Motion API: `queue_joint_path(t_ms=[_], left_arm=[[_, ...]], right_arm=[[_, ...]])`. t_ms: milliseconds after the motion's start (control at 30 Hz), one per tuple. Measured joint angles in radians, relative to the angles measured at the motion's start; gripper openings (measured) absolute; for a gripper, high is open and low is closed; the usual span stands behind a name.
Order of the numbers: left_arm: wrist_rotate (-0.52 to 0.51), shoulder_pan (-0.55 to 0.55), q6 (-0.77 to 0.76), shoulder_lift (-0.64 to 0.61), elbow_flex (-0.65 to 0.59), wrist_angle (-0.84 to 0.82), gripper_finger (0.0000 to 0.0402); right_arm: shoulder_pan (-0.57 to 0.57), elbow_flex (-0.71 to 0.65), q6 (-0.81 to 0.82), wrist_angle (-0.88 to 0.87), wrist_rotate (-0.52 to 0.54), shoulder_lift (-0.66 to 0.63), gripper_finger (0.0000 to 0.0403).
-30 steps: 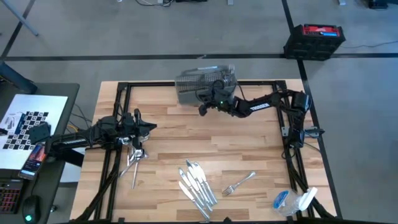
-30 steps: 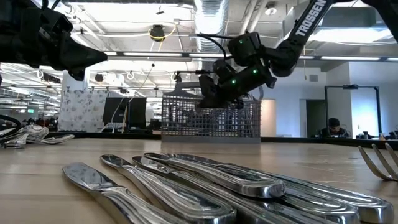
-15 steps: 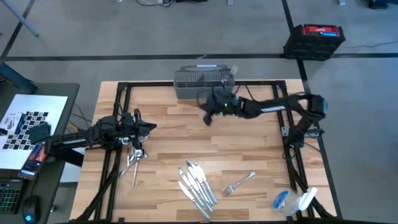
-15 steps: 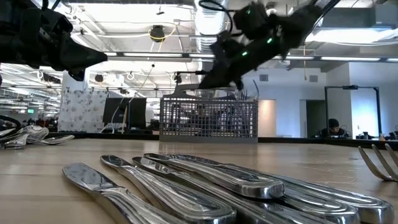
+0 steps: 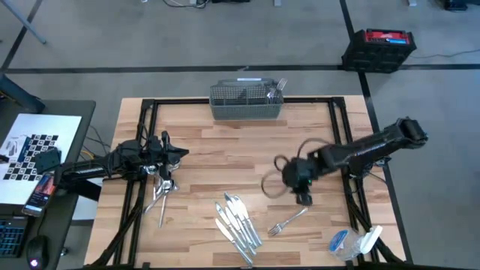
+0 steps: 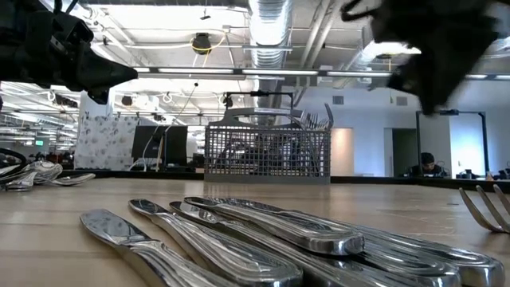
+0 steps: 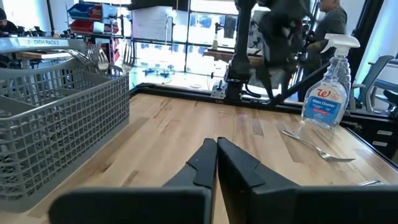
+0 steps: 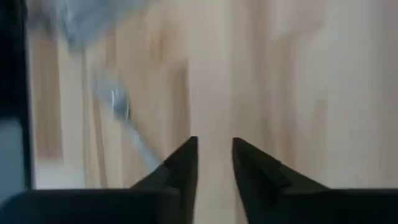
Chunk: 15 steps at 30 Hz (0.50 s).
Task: Sort silverware
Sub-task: Put the silver fork into the gray organizer
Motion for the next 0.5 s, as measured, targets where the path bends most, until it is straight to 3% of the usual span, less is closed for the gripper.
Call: queue_joint_path(t_ms=[100, 267, 500], left_arm=[[0.000, 0.000, 0.000, 0.000, 0.000, 0.000, 0.0000], [0.000, 0.000, 0.000, 0.000, 0.000, 0.000, 0.0000], [0.000, 0.000, 0.000, 0.000, 0.000, 0.000, 0.0000]], right_arm=[[0.076, -0.030, -0.002, 0.066, 0.056, 0.063, 0.0152], [0.201, -0.042, -0.004, 0.177, 0.055, 0.177, 0.0195], [0.327, -0.042, -0.002, 0.288, 0.056, 0.284, 0.0196]])
